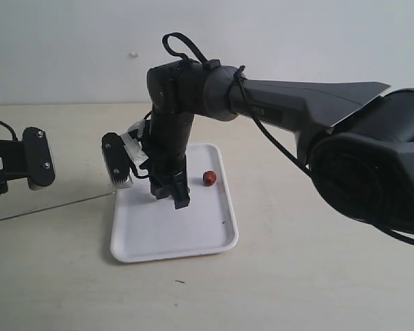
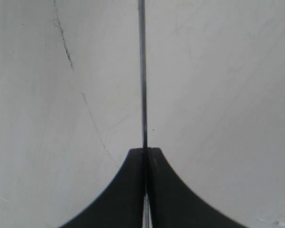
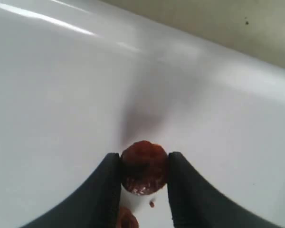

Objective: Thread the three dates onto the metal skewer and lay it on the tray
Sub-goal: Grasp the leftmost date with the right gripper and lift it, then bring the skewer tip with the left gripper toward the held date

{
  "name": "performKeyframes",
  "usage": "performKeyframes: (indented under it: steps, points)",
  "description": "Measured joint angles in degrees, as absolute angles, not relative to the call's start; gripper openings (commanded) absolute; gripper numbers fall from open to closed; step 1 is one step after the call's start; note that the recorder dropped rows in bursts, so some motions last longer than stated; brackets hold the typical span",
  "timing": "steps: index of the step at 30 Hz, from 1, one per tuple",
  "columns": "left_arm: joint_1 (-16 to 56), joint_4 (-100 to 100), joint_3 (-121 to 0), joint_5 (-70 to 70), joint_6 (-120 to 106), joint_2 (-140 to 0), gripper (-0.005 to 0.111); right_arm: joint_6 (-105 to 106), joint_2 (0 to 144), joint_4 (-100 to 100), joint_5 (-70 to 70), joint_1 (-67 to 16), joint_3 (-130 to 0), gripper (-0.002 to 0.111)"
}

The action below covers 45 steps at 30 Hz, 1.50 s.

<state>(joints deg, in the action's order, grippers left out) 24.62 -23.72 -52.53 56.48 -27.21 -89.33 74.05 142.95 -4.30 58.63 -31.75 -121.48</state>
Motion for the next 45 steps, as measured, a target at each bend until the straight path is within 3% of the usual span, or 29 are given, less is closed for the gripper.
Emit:
performKeyframes:
  steps: [45]
  points:
    - [24.62, -26.89, -52.53, 39.39, -30.02, -96.14, 0.0, 68.82, 134.23, -3.89, 69.66, -31.75, -121.48, 0.032]
